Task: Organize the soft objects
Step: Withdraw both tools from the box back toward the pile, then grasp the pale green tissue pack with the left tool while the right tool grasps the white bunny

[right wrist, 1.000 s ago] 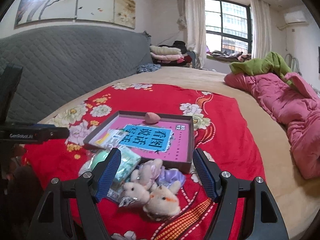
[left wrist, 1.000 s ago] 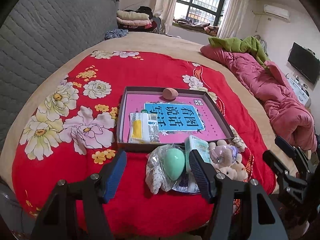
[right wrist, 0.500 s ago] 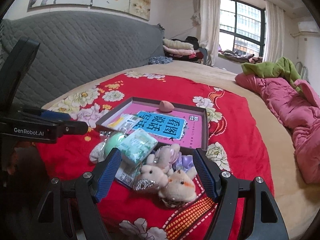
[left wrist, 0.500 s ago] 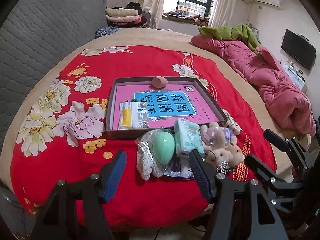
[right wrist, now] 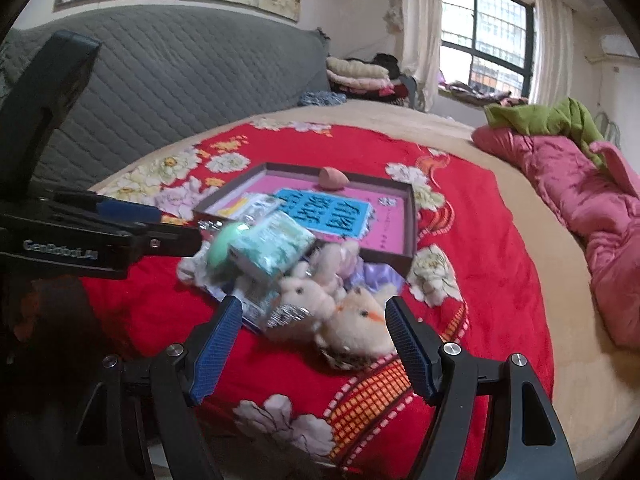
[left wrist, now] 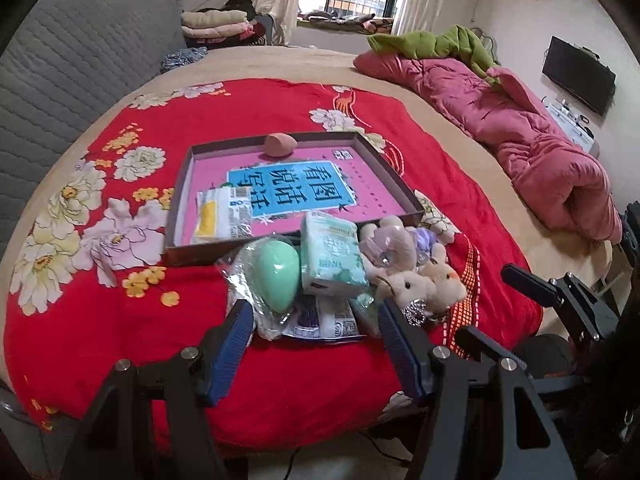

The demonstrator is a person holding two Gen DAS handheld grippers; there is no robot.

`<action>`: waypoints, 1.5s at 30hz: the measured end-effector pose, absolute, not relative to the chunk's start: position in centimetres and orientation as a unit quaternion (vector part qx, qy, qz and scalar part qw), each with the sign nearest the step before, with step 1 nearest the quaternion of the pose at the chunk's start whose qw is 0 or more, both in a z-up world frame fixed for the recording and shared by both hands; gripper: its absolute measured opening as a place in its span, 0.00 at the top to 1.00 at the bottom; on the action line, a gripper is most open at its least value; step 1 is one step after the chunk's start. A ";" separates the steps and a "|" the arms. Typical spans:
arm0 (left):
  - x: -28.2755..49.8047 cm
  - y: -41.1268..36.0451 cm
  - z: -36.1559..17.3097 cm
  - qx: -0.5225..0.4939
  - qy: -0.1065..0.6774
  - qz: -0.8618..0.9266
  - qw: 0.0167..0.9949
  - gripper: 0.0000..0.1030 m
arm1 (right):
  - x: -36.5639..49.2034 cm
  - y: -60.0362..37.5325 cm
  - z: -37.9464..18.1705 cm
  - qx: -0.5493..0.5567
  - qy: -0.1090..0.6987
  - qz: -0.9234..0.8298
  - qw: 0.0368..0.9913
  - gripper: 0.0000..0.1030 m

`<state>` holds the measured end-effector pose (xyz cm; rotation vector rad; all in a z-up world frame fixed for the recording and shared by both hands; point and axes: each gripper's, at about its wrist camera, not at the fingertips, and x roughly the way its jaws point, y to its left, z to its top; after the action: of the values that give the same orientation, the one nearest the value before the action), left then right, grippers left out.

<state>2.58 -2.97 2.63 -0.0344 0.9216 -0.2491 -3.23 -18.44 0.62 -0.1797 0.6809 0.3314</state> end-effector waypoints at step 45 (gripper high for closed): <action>11.2 -9.7 -2.2 0.061 0.497 -0.079 0.862 0.37 | 2.4 -20.5 -5.5 -0.057 0.417 0.108 0.901 0.27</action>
<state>11.21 -9.66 -2.18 0.1289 1.0436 -0.1651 2.41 -20.53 -5.47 -0.1173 0.8617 0.2226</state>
